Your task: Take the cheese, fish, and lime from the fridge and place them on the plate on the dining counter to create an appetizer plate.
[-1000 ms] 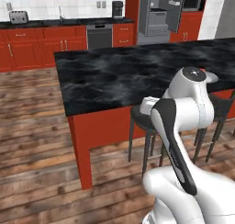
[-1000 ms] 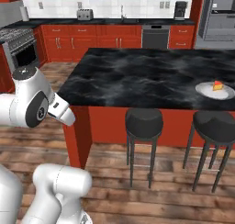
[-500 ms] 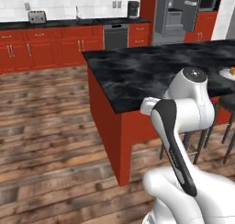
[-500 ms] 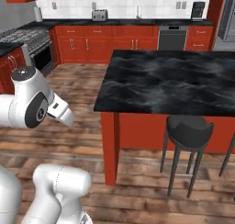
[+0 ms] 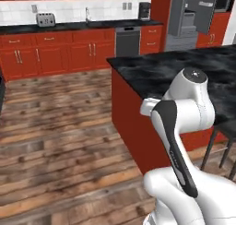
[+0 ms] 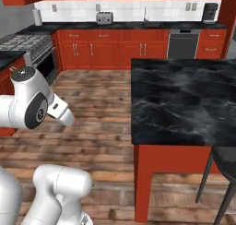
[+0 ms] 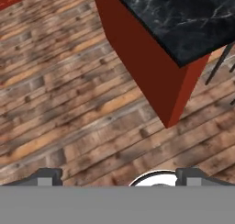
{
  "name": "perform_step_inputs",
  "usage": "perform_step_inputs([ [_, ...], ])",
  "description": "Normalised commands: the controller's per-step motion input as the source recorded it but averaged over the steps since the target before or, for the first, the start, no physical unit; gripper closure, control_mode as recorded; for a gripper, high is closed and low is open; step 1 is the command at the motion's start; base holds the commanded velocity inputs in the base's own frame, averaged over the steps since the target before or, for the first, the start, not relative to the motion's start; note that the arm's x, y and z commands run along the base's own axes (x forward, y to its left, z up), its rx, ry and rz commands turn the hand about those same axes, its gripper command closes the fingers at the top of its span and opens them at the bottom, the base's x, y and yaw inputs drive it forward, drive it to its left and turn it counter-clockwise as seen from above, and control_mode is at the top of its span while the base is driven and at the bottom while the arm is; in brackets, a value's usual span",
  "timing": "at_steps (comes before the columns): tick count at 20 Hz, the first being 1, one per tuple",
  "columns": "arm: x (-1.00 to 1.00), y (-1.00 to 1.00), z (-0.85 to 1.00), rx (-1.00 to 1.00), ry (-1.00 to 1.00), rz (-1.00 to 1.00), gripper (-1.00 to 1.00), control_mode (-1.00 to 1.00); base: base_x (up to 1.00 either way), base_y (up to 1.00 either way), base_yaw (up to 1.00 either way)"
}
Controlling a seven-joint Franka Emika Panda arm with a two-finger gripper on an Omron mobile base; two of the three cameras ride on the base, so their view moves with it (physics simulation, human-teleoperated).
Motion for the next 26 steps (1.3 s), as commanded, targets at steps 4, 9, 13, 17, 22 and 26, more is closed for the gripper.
perform_step_inputs([
  [4,0.00,0.00,0.00,0.00,0.00,0.00,-1.00,1.00,1.00,0.92,-0.55],
  [9,0.00,0.00,0.00,0.00,0.00,0.00,-1.00,1.00,1.00,0.95,-0.68],
  [13,0.00,0.00,0.00,0.00,0.00,0.00,-1.00,1.00,1.00,0.99,-0.61],
  [17,0.00,0.00,0.00,0.00,0.00,0.00,-1.00,1.00,1.00,1.00,-0.25],
  [22,0.00,0.00,0.00,0.00,0.00,0.00,-1.00,1.00,1.00,1.00,-0.01],
  [26,0.00,0.00,0.00,0.00,0.00,0.00,-1.00,1.00,1.00,1.00,0.00],
])
